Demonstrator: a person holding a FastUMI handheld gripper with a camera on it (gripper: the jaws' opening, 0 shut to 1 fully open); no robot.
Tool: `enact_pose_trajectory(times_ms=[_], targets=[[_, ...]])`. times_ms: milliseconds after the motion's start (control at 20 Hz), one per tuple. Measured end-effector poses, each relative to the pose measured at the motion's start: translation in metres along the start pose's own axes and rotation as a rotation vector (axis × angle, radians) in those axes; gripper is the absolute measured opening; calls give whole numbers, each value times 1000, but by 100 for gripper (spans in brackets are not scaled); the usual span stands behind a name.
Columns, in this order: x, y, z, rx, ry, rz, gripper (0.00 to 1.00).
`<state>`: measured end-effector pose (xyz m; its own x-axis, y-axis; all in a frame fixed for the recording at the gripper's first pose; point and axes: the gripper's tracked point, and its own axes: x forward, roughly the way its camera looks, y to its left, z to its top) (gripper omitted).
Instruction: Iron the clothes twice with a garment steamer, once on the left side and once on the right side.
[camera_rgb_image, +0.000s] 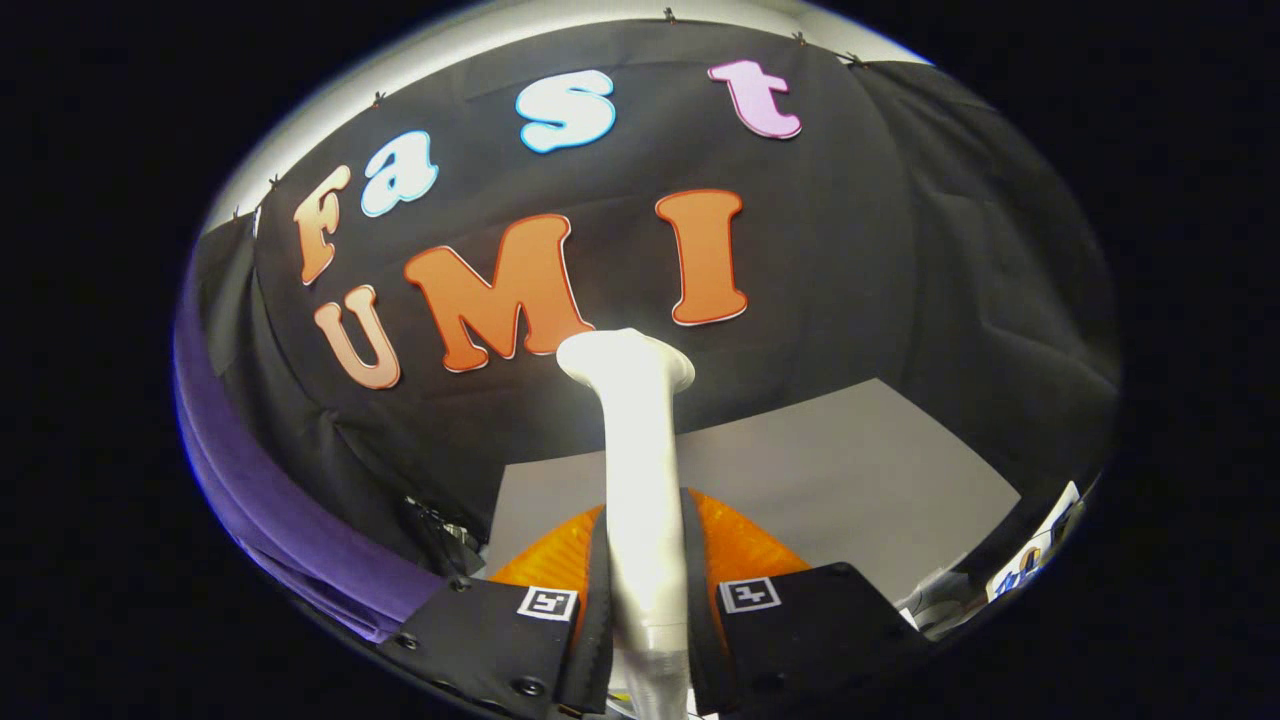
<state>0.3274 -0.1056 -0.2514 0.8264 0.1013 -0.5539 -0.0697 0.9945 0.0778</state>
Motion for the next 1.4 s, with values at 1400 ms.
enact_pose_trajectory(times_ms=[1400], targets=[[-332,241,-38,-85,-428,-22,38]])
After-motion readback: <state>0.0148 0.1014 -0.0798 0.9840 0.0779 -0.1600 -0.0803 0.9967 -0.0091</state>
